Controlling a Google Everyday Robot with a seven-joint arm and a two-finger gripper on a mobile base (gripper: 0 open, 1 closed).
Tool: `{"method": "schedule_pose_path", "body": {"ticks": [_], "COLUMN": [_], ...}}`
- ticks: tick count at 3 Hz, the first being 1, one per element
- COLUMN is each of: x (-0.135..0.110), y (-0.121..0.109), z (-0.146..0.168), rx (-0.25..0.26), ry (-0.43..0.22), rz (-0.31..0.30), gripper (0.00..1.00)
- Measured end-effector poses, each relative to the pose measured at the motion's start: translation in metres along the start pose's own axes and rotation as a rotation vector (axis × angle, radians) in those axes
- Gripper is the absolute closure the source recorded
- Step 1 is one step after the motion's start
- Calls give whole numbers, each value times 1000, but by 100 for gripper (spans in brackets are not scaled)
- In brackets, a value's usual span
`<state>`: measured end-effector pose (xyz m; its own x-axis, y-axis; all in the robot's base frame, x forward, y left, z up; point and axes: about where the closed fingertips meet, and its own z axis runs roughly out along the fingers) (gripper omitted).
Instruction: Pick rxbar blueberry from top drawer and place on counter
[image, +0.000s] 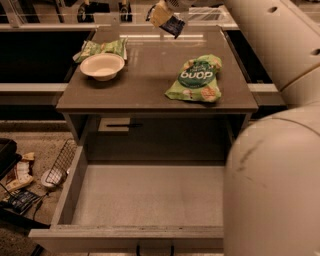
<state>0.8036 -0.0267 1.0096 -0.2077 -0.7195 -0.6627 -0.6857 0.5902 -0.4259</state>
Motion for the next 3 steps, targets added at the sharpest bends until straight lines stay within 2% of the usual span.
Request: {"method": "schedule_pose_path", "body": {"ticks": [1,2,3], "x": [30,63,73], "y": [-34,-41,-38], "z": [34,86,117], "rx": [60,67,60], "ry": [36,45,40], "rz": [91,221,273], "gripper": [100,100,100]}}
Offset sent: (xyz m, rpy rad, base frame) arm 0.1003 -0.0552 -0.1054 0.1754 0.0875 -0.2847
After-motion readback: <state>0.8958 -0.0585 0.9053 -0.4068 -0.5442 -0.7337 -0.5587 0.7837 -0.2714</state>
